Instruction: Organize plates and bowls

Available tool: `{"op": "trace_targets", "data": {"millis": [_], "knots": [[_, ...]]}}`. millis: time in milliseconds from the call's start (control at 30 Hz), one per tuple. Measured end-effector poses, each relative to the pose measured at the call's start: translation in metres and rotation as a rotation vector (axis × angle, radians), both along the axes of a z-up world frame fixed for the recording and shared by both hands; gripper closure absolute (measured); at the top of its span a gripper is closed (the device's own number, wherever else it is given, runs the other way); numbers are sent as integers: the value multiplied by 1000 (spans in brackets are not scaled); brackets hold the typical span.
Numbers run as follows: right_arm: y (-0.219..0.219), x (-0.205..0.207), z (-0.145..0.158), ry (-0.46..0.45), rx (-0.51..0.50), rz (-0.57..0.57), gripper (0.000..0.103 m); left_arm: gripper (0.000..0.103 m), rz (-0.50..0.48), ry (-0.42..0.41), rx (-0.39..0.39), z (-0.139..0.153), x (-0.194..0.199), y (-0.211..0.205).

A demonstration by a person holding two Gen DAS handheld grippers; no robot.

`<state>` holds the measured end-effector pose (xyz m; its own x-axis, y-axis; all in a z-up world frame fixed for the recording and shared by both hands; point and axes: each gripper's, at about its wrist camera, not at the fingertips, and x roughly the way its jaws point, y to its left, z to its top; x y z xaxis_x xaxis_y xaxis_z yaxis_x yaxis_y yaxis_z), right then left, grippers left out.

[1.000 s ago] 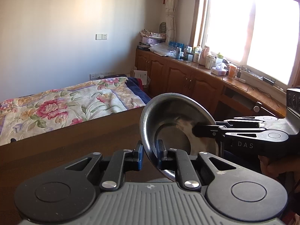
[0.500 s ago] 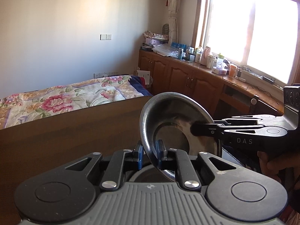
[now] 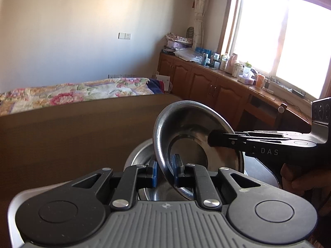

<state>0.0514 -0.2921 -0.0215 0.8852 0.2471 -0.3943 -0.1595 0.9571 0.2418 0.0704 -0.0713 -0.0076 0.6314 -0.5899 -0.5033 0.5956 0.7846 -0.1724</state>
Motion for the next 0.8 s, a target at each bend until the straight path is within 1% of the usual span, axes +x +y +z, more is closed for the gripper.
{"op": "trace_targets", "data": {"millis": [267, 500, 800], "knots": [[5, -3, -7, 6, 21, -4, 87, 87, 19, 19, -5, -9, -2, 2], [16, -6, -10, -13, -41, -21, 87, 87, 31, 11, 18, -15, -6, 1], [19, -6, -11, -6, -56, -22, 87, 86, 45, 12, 28, -19, -6, -1]]}}
